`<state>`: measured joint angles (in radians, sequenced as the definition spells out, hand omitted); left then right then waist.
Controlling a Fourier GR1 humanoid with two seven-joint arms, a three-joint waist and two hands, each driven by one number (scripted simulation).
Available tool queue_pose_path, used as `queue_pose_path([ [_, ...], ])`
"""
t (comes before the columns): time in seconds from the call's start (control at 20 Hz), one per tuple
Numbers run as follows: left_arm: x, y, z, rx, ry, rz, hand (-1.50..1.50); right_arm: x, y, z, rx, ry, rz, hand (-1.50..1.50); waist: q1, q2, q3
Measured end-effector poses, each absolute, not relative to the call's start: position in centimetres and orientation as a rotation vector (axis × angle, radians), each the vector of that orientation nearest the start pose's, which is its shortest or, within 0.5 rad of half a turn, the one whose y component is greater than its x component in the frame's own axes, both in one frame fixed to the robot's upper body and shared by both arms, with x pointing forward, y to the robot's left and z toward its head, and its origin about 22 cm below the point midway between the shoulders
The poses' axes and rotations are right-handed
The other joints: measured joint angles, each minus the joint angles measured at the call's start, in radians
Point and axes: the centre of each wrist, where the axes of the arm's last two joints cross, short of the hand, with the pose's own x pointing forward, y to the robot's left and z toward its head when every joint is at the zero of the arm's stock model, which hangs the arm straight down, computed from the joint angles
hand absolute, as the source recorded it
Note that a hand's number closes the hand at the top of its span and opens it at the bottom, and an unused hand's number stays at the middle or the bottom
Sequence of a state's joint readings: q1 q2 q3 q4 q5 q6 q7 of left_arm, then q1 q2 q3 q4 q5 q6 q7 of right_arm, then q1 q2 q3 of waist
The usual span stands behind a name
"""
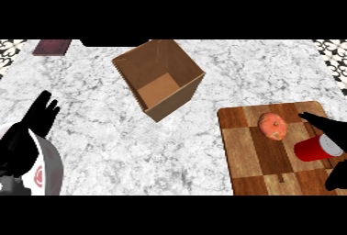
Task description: Pick the can from the cutting board and place it in the cardboard box
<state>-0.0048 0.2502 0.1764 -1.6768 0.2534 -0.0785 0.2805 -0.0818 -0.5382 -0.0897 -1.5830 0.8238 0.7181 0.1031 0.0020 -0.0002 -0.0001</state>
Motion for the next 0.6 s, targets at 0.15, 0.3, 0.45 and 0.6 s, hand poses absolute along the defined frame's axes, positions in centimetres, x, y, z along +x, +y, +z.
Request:
queue_pose_path([
  [0.15, 24.42, 32.19, 5.18, 0.058, -1.442, 0.052, 0.0, 25.85, -35.44, 8.37, -0.672, -0.821, 1.273, 1.5, -0.002, 0.0, 0.0],
  [0.3, 24.19, 32.22, 5.34, 0.053, -1.439, 0.051, 0.0, 26.04, -35.58, 8.32, -0.68, -0.866, 1.28, 1.5, -0.001, 0.0, 0.0],
  [0.45, 24.41, 32.36, 5.85, 0.053, -1.442, 0.049, 0.0, 26.13, -35.65, 7.75, -0.685, -0.906, 1.299, 1.5, -0.001, 0.0, 0.0],
  [0.6, 24.05, 32.1, 5.12, 0.052, -1.442, 0.052, 0.0, 26.65, -36.06, 7.87, -0.689, -0.938, 1.301, 1.5, 0.0, 0.0, -0.001],
])
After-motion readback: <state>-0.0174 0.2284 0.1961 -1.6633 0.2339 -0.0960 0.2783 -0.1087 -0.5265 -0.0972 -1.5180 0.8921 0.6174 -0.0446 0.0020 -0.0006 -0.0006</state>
